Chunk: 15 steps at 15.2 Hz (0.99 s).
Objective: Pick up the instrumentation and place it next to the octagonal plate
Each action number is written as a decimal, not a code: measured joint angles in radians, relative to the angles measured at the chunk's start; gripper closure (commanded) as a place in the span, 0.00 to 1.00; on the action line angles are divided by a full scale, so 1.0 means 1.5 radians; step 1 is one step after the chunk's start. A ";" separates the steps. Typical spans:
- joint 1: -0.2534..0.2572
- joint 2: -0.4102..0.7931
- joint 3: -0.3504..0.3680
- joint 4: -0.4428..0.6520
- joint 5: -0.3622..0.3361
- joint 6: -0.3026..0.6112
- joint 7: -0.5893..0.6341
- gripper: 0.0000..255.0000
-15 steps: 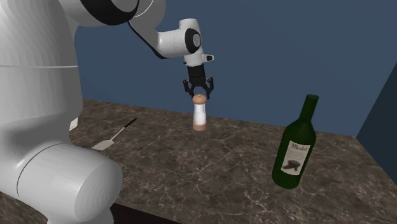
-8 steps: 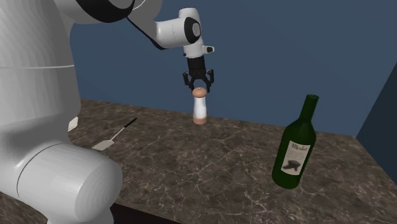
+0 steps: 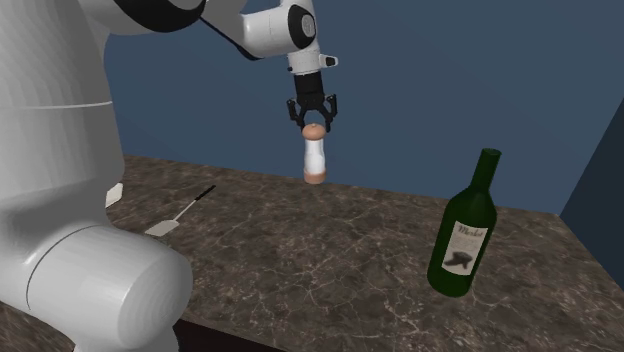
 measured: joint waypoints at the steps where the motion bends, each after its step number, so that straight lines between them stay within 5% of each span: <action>1: 0.000 -0.001 0.000 0.007 0.000 -0.008 -0.001 1.00; 15: 0.003 -0.003 0.002 0.131 0.005 -0.133 -0.017 1.00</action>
